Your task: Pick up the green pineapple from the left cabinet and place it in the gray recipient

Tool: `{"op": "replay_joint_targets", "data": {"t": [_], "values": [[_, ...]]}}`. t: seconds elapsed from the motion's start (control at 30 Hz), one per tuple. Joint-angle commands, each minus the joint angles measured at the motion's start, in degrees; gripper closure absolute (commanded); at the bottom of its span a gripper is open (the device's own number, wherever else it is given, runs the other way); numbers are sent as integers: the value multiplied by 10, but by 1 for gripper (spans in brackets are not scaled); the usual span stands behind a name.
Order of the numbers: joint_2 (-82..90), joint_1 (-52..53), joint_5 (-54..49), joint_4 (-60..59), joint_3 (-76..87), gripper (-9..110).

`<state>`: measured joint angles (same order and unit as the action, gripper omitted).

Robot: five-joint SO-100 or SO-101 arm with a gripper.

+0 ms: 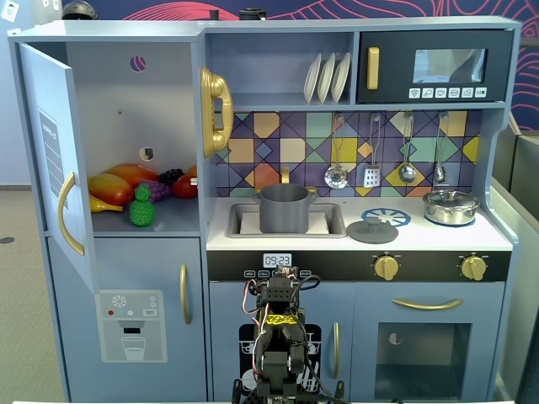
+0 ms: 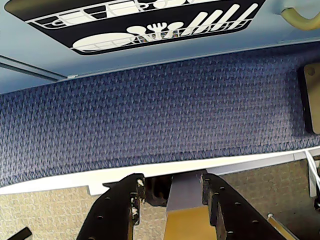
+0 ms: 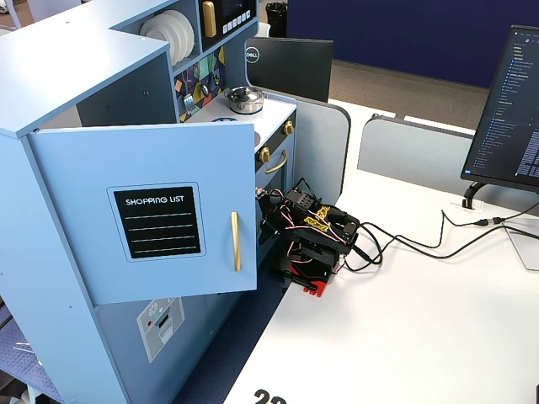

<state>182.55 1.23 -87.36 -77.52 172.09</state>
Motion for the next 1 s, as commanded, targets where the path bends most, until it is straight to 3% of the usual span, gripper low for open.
{"op": "replay_joint_targets", "data": {"t": [0.0, 0.37, 0.47, 0.67, 0.73, 0.97], "values": [[-4, 25, 7, -101, -1, 101], [-4, -4, -12, -85, -1, 101], [-6, -131, 52, 57, -2, 101], [-40, -396, 54, 577, -71, 101], [-109, -453, 2, 720, -112, 100], [-279, -476, 10, 722, -326, 90]]}}
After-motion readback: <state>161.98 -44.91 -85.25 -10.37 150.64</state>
